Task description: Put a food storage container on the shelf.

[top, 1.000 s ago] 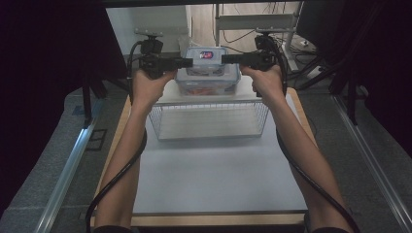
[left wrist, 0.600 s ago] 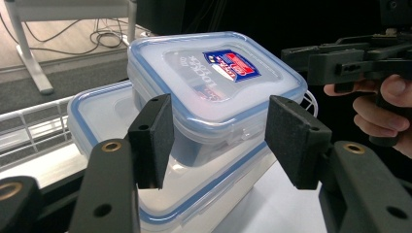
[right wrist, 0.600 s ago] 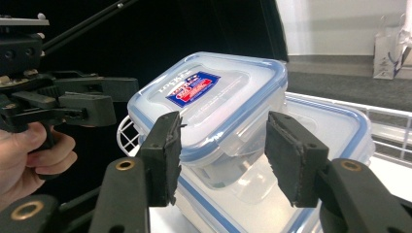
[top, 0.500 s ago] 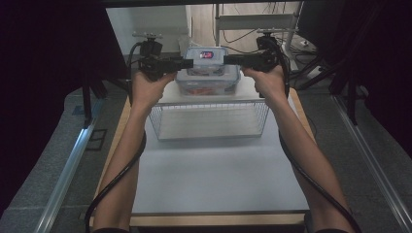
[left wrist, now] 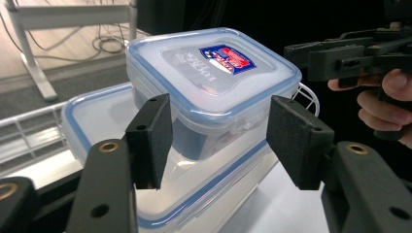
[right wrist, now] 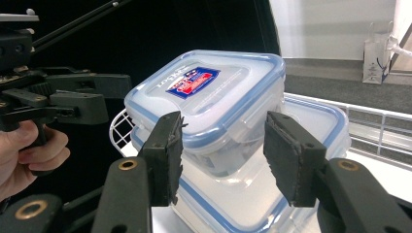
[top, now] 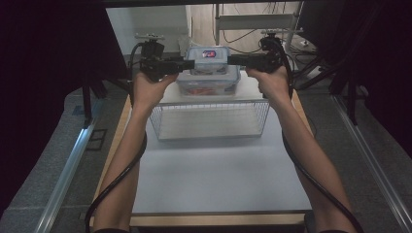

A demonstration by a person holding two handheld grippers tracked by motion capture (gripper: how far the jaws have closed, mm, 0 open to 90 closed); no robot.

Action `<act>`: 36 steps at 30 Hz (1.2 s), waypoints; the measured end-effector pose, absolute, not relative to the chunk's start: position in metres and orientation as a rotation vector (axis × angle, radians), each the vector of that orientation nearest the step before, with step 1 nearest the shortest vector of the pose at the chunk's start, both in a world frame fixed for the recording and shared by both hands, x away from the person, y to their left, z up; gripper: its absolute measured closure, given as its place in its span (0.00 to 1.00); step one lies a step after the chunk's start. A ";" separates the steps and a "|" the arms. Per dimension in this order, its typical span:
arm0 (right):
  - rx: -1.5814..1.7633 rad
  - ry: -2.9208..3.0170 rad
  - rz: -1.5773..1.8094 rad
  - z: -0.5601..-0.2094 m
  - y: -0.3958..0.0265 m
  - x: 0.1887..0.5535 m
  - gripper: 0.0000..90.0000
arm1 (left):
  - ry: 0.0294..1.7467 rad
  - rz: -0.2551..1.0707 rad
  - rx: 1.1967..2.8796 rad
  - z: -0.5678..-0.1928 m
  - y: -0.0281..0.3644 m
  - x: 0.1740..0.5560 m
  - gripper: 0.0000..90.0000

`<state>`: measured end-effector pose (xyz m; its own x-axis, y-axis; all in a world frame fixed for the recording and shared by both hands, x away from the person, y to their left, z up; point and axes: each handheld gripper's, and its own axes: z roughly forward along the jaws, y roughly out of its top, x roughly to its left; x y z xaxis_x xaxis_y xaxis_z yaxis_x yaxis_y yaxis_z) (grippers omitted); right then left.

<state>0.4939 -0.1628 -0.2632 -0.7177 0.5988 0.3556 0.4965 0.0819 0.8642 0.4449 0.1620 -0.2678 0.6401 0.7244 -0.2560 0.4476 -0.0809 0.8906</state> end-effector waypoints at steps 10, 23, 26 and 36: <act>1.059 2.256 1.701 -0.272 -0.170 0.482 0.54 | 0.890 0.428 1.775 -0.268 0.163 0.421 0.61; 0.929 2.299 1.651 -0.284 -0.170 0.455 0.54 | 0.839 0.442 1.772 -0.285 0.170 0.390 0.67; 0.903 2.304 1.636 -0.287 -0.171 0.449 0.52 | 0.829 0.452 1.779 -0.289 0.170 0.383 0.59; 0.846 2.317 1.586 -0.299 -0.176 0.430 0.42 | 0.829 0.450 1.834 -0.309 0.164 0.363 0.42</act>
